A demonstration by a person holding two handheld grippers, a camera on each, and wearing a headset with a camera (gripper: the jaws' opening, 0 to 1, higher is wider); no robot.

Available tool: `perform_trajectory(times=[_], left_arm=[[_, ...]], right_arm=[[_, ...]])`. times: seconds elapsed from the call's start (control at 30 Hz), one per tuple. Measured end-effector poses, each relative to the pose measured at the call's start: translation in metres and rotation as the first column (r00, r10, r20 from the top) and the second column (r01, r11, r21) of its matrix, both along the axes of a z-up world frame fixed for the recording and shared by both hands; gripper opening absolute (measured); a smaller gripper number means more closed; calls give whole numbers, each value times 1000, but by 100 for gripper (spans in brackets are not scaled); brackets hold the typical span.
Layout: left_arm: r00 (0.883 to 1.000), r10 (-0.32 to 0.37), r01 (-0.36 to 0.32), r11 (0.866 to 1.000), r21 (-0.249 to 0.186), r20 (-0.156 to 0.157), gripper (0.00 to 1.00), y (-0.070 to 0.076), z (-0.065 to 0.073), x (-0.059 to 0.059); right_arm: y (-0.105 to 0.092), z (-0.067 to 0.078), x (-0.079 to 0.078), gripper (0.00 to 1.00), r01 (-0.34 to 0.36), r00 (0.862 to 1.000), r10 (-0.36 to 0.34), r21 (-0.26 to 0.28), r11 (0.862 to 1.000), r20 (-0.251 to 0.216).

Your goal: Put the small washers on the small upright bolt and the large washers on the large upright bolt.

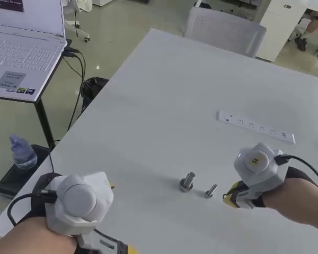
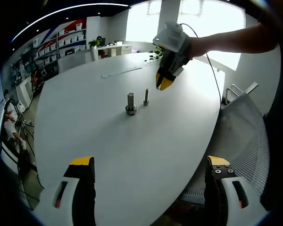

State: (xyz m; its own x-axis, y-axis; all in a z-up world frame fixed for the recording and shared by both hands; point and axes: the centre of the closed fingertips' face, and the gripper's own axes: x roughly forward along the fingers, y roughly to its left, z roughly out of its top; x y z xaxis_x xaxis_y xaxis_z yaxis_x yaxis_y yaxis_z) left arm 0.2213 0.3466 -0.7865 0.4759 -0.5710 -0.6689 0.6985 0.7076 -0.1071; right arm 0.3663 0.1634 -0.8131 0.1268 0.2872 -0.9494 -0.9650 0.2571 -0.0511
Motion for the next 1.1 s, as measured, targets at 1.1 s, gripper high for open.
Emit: perform_trajectory(times=[1.1], left_arm=[[1000, -3, 4, 1000, 18, -31, 91, 5, -10, 0]], right_arm=[[24, -4, 22, 12, -44, 999, 44, -11, 999, -8]])
